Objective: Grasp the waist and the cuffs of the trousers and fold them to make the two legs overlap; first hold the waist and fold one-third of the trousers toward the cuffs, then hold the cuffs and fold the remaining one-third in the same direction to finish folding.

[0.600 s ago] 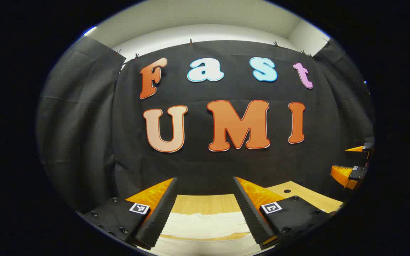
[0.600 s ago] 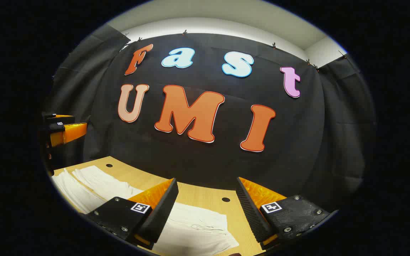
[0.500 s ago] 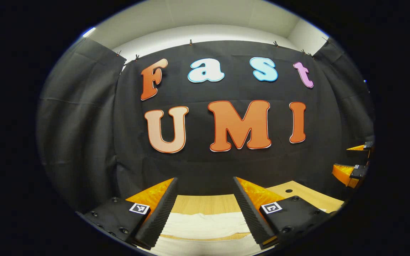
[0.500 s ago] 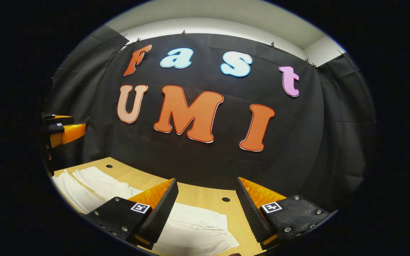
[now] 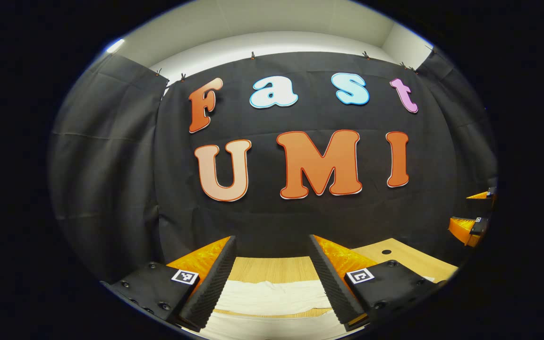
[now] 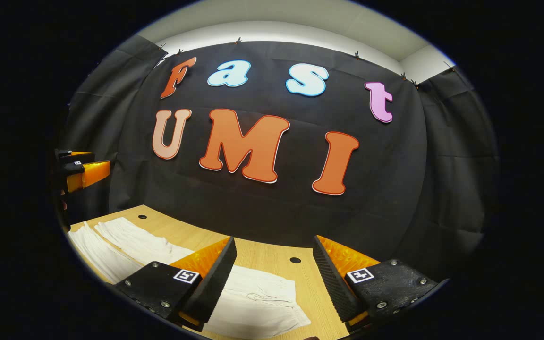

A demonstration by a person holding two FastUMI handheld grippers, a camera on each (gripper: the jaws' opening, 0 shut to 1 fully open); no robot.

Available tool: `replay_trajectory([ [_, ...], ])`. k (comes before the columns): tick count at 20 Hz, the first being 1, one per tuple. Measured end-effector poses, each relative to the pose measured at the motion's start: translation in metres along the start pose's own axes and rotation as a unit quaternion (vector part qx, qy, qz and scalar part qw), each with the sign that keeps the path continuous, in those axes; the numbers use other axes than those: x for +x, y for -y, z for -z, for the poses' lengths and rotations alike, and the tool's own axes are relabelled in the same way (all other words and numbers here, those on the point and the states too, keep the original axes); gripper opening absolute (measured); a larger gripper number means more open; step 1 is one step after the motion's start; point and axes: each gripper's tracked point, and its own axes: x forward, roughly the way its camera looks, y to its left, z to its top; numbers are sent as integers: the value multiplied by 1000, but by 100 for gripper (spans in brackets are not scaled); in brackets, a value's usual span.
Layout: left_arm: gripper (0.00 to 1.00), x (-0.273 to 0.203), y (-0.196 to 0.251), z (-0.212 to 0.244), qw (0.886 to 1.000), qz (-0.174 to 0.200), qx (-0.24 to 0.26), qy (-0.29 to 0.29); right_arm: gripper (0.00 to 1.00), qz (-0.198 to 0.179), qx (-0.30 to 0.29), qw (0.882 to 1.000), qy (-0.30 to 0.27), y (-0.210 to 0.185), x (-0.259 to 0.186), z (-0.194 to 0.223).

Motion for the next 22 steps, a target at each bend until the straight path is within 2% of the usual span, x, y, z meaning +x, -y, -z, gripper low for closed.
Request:
replay_trajectory([
  [6,100,-7,-6,15,1000,-21,6,-22,98,-10,8,999,-31,17,-3,29],
  [11,99,-13,-45,60,993,-59,-21,-101,98,-11,14,996,-83,25,-3,59],
  [14,100,-14,-67,92,984,-76,-37,-156,98,-1,11,992,-129,31,1,87],
  [19,100,-17,-112,147,964,-106,-64,-234,96,21,27,977,-210,34,7,126],
  [22,100,-21,-153,187,943,-135,-67,-296,96,23,14,968,-249,36,7,145],
])
